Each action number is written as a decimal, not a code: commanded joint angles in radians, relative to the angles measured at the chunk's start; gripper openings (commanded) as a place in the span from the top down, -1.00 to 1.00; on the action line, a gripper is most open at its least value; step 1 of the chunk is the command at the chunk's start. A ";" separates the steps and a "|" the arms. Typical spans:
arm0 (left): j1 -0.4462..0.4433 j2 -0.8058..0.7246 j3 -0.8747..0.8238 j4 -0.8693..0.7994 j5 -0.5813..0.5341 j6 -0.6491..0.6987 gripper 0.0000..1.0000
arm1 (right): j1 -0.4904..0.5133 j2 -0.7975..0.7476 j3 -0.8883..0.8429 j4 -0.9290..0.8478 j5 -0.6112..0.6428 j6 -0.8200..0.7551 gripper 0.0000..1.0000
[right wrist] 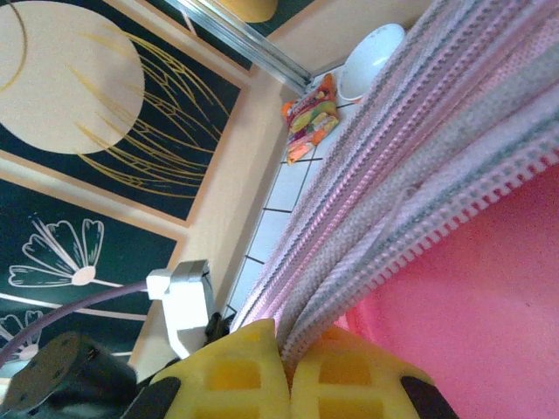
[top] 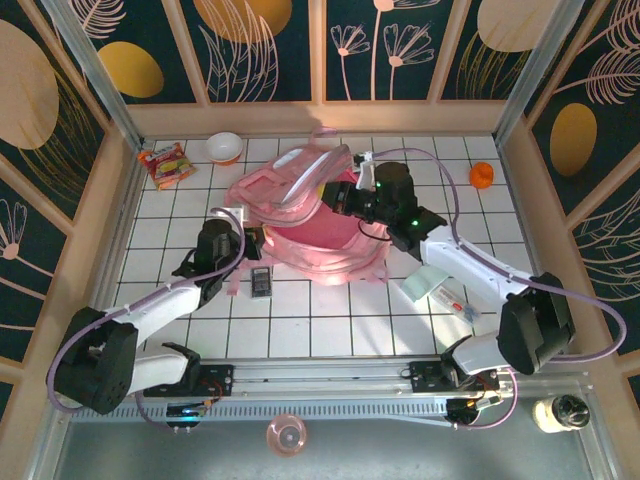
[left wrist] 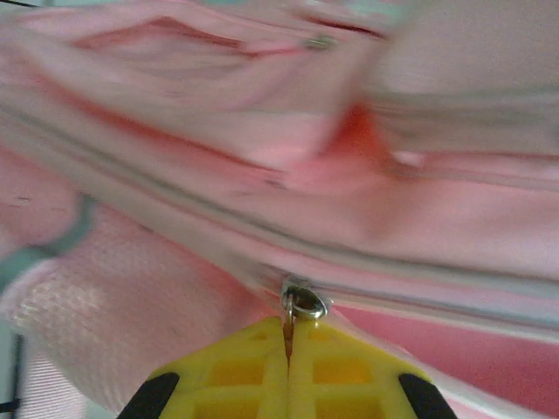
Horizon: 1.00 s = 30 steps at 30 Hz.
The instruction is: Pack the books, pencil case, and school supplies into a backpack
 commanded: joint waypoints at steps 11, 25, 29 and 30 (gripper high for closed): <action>0.086 0.068 0.147 -0.024 -0.011 -0.054 0.20 | -0.003 -0.069 -0.022 0.223 0.085 0.043 1.00; 0.085 -0.232 -0.093 -0.114 0.037 -0.519 -0.08 | 0.076 -0.063 -0.134 0.311 0.286 0.089 1.00; 0.085 -0.162 -0.139 -0.010 0.019 -0.548 0.03 | 0.116 -0.068 -0.153 0.309 0.346 0.090 1.00; 0.086 -0.137 -0.139 0.016 0.009 -0.554 0.07 | 0.130 -0.072 -0.162 0.312 0.369 0.094 1.00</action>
